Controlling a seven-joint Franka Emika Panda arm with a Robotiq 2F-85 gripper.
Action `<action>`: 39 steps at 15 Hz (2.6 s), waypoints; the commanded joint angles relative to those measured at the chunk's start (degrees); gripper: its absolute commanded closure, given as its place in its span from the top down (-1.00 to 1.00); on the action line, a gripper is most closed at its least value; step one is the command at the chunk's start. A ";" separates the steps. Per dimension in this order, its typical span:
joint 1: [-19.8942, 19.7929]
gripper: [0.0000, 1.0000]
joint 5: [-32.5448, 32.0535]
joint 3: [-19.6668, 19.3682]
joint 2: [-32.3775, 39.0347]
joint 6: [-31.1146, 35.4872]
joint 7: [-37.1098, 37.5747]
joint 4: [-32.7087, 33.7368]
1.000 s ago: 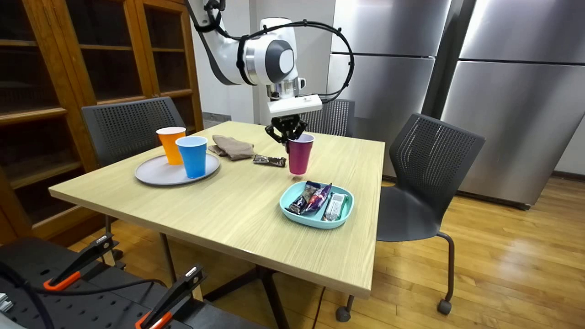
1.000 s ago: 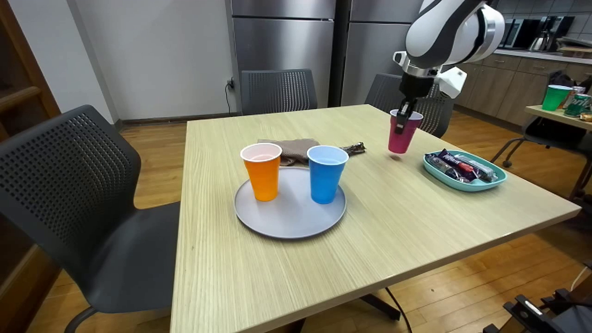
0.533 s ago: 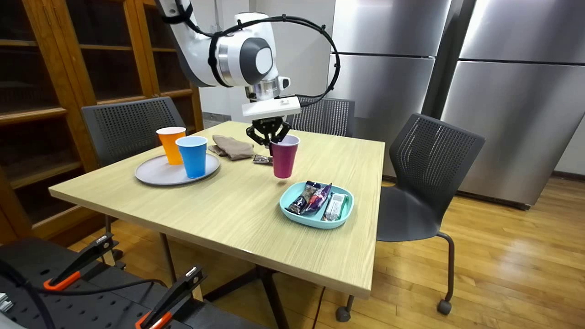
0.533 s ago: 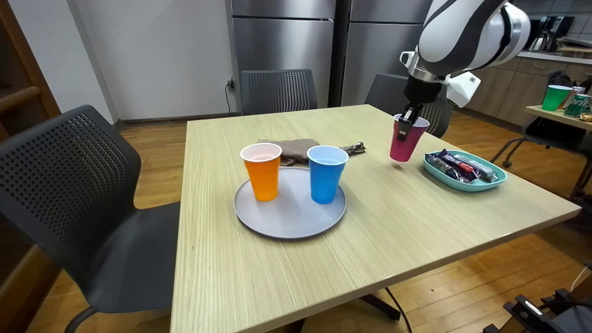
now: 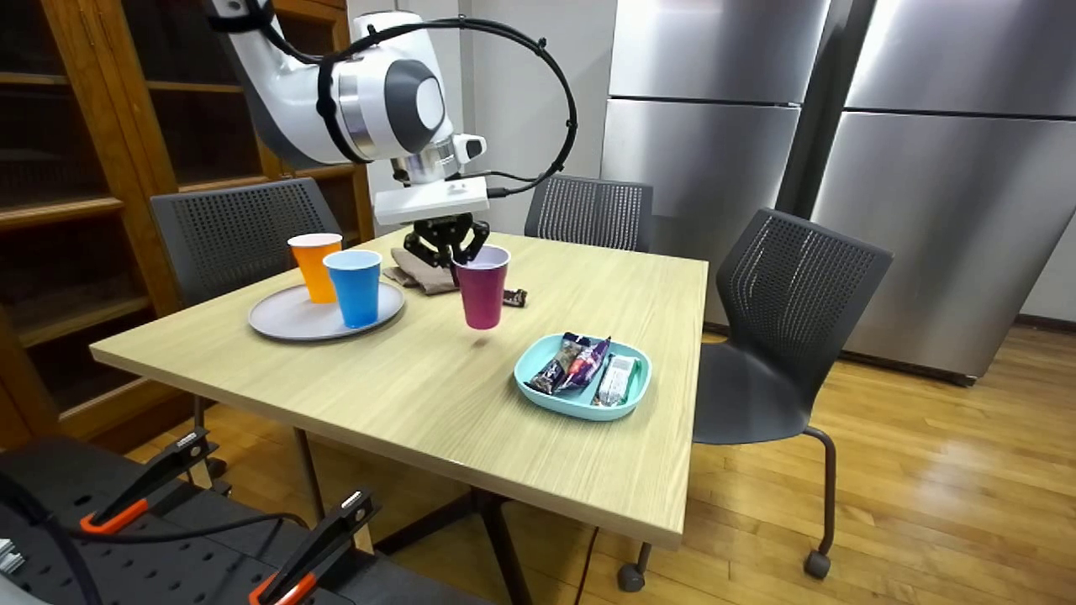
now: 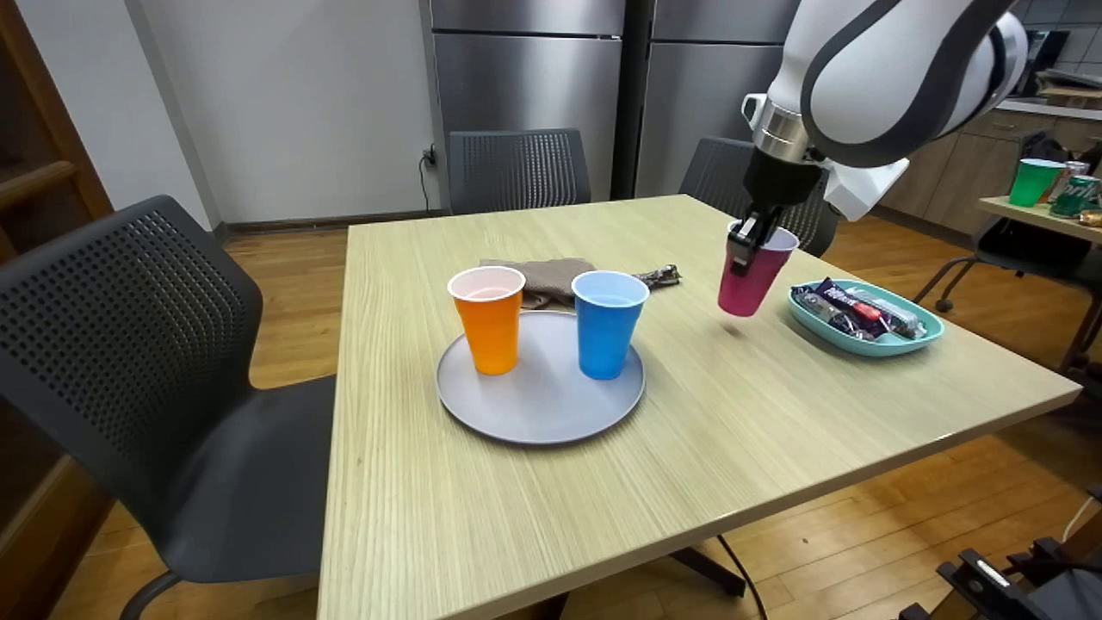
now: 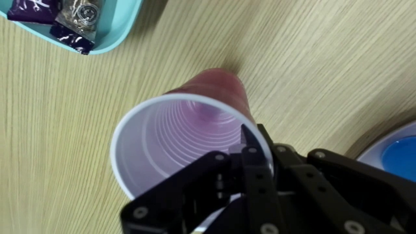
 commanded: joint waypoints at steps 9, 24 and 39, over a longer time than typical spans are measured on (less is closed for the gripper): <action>15.14 -0.99 -19.53 -13.77 -7.21 -0.19 17.56 -4.05; 23.33 -0.99 -21.42 -13.91 -18.49 -15.27 24.33 -4.04; 9.09 -0.99 -15.00 9.25 -22.82 -25.62 19.69 2.41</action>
